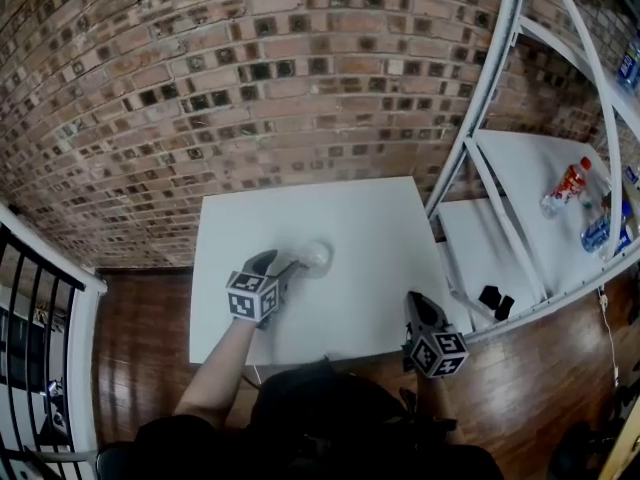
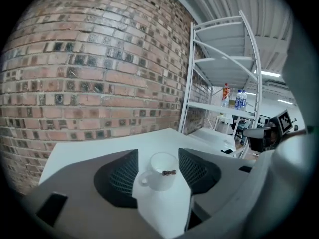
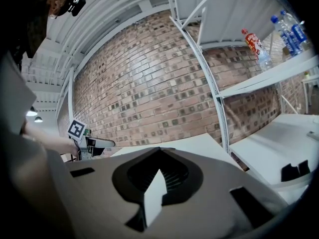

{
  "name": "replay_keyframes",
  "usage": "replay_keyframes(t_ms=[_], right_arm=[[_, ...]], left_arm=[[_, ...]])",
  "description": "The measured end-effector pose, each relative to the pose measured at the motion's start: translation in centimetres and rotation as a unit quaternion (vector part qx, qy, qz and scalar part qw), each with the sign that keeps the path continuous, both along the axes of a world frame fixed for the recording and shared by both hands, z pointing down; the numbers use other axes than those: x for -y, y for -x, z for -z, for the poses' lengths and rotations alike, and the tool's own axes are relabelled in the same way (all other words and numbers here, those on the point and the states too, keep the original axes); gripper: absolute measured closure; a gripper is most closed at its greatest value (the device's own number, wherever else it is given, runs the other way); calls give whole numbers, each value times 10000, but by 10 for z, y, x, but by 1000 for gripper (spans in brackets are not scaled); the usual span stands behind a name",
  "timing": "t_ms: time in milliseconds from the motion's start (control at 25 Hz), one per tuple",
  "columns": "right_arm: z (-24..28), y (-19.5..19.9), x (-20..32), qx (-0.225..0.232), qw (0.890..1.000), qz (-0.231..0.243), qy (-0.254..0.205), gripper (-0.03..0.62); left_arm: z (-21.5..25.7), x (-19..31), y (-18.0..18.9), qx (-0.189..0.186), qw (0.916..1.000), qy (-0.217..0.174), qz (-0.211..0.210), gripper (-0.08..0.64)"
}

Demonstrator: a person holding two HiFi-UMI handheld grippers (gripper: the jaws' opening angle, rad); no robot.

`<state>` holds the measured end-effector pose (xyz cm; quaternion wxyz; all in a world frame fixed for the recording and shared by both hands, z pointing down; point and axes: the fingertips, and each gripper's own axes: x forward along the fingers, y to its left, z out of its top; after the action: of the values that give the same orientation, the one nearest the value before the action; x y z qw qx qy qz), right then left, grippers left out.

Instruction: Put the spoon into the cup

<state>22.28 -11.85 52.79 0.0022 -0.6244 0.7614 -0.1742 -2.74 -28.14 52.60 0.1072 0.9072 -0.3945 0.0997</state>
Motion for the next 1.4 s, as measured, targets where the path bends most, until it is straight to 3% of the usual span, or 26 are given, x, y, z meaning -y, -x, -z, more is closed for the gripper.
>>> replay_keyframes(t_ms=[120,200,280,440,840,1120,1400], right_arm=[[1,11,4,-19,9999,161,7,588],[1,20,8,-39,9996,291,10,588],[1,31,11,-59,9990,435,23,588],[2,48,22,-99,9977,674,23,588],[16,71,31,-237,9955,907,-168,588],[23,77,23,-352,9939,1022,-221,591],[18,75,21,-311,9949,938,-205,591]], left_arm=[[25,-7,25,-239,9986,-370,302,372],[37,-13,46,-397,9959,-564,583,498],[45,-22,66,-611,9925,-688,811,557],[58,-37,98,-876,9873,-867,1001,557],[73,-76,162,-988,9732,-1293,1627,557],[82,-107,168,-1003,9706,-1432,1653,555],[70,-116,169,-987,9727,-1324,1628,557]])
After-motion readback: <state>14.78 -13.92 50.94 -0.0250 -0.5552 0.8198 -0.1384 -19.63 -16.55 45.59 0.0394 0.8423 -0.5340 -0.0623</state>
